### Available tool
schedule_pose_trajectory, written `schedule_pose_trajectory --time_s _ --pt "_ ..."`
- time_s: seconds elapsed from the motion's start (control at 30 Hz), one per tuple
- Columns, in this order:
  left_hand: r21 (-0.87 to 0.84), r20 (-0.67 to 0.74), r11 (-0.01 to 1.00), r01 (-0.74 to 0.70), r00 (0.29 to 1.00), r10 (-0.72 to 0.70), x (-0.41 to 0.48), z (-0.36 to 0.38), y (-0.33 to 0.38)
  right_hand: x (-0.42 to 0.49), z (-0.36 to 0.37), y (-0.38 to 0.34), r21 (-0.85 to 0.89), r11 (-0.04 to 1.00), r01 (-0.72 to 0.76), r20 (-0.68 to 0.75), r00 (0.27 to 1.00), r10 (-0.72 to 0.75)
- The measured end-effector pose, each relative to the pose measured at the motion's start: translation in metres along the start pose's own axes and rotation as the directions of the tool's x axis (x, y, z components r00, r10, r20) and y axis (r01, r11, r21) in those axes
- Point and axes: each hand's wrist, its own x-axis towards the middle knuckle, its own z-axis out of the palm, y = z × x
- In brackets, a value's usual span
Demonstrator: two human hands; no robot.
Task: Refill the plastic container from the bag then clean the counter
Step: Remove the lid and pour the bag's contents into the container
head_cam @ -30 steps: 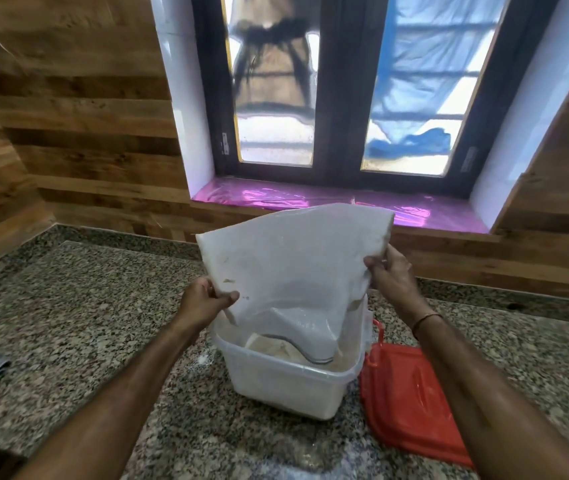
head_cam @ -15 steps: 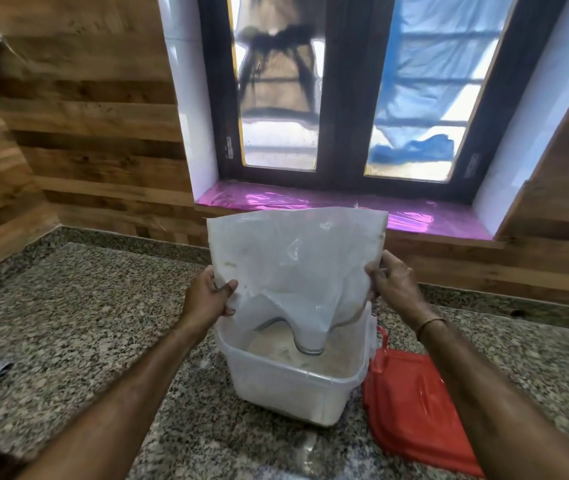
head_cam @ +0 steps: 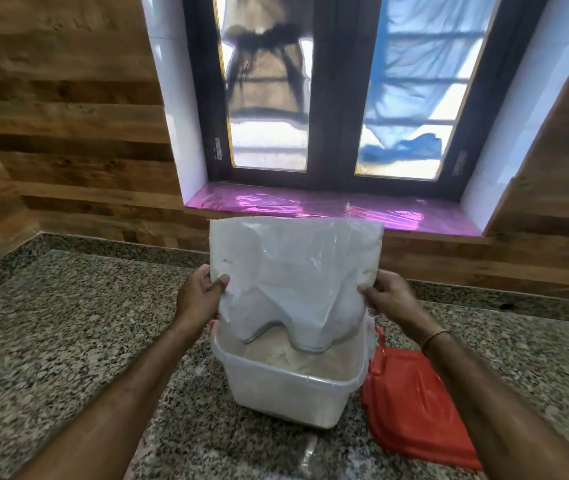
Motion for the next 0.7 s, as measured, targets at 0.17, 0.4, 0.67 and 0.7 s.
schedule_pose_trajectory --time_s 0.17,0.4,0.67,0.7 --pt "0.001 0.019 1.0 -0.019 1.0 0.019 0.013 -0.001 0.006 0.007 -0.007 -0.015 -0.043 0.998 -0.035 -0.064 0.997 0.033" --pt "-0.133 0.09 0.99 0.055 0.995 -0.043 0.048 -0.008 0.015 0.028 -0.008 -0.019 -0.04 0.989 -0.141 -0.192 0.973 0.131" --pt "-0.151 0.073 0.988 0.029 0.997 -0.018 0.12 -0.08 0.009 0.053 0.047 -0.096 0.15 0.963 -0.225 -0.193 0.949 0.251" --pt "-0.13 0.061 0.991 0.028 0.998 -0.021 0.131 -0.097 0.002 0.058 0.064 -0.107 0.168 0.955 -0.245 -0.164 0.948 0.272"
